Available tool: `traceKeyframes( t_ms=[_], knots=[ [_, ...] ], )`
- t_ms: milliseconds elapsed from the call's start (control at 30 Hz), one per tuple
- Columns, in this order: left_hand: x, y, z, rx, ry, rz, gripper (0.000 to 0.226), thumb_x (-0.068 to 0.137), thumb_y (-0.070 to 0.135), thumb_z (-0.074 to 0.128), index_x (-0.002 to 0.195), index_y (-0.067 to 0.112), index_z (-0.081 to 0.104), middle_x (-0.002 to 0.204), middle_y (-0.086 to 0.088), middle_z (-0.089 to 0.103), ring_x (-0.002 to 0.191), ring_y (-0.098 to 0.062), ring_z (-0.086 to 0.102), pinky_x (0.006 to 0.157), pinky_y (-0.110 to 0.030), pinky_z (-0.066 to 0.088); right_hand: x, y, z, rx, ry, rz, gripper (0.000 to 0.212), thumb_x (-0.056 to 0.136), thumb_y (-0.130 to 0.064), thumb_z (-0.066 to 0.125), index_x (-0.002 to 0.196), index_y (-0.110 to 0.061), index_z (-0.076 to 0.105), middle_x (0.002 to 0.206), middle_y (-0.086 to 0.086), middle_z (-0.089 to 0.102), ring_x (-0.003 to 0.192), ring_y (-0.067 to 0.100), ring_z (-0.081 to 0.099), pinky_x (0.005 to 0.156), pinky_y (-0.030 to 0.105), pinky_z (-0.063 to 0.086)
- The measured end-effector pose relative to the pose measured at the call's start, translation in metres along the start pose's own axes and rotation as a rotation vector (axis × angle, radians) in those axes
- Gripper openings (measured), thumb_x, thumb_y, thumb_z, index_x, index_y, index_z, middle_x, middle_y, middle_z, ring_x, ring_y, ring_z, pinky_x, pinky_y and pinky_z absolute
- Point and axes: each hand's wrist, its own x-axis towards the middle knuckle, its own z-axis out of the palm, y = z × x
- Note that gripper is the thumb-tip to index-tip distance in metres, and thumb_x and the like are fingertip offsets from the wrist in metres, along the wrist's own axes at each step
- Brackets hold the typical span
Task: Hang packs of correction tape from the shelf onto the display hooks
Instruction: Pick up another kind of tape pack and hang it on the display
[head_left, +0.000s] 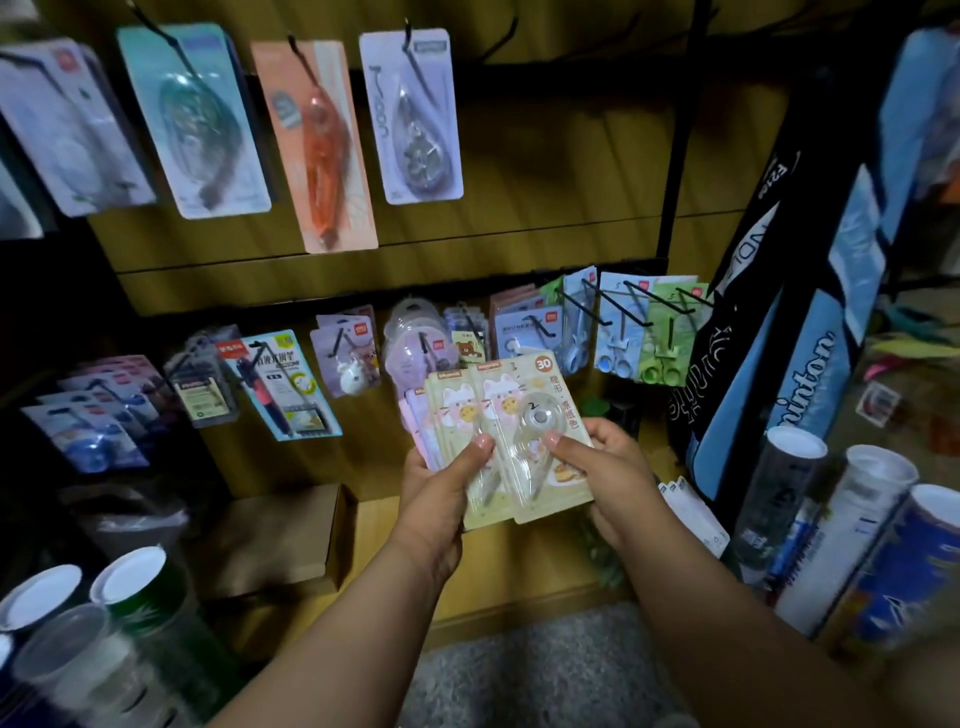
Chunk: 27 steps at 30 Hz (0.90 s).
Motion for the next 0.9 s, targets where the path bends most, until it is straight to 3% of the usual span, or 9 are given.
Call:
traceKeyframes(
  t_ms=[300,433,567,767,900],
  knots=[
    [0.001,0.050,0.027,-0.015,-0.013,0.113,0.053,0.080,0.006,0.074,0.128,0.014,0.054,0.110,-0.011,0.073,0.097,-0.030,0.072,0.080,-0.049,0.059,0.010,-0.061,0.008,0.035,-0.002,-0.173,0.029,0.075,-0.008,0.078,0.098,-0.017,0.062,0.100,0.011,0.073,0.090,0.030,0.070,0.083,0.044,0.055],
    [0.006,0.075,0.044,-0.063,-0.022,0.144,0.051,0.080,0.006,0.074,0.127,0.015,0.056,0.112,-0.013,0.072,0.097,-0.032,0.072,0.079,-0.050,0.059,0.024,-0.104,0.019,0.106,0.017,-0.331,0.045,0.075,-0.005,0.077,0.108,-0.026,0.055,0.113,0.012,0.069,0.092,0.029,0.070,0.071,0.034,0.055],
    [0.009,0.098,0.058,-0.076,-0.020,0.180,0.049,0.081,0.011,0.073,0.126,0.017,0.057,0.112,-0.016,0.072,0.091,-0.038,0.070,0.048,-0.033,0.055,0.034,-0.148,0.030,0.097,0.016,-0.490,0.050,0.078,-0.005,0.075,0.106,-0.039,0.051,0.104,0.011,0.072,0.089,0.025,0.071,0.070,0.031,0.055],
    [0.017,0.118,0.072,-0.136,-0.049,0.197,0.036,0.079,0.006,0.073,0.111,0.018,0.062,0.096,-0.008,0.077,0.082,-0.029,0.074,0.075,-0.053,0.058,0.058,-0.200,0.049,0.028,-0.007,-0.621,0.041,0.080,-0.009,0.074,0.111,-0.030,0.058,0.103,0.000,0.072,0.090,0.017,0.071,0.068,0.025,0.053],
    [0.020,0.122,0.074,-0.135,-0.059,0.187,0.053,0.066,0.015,0.078,0.116,0.018,0.061,0.099,-0.009,0.076,0.085,-0.032,0.074,0.078,-0.058,0.056,0.073,-0.220,0.060,0.031,-0.021,-0.638,0.043,0.080,-0.008,0.073,0.118,-0.021,0.057,0.111,0.003,0.069,0.093,0.016,0.069,0.068,0.021,0.053]
  ],
)
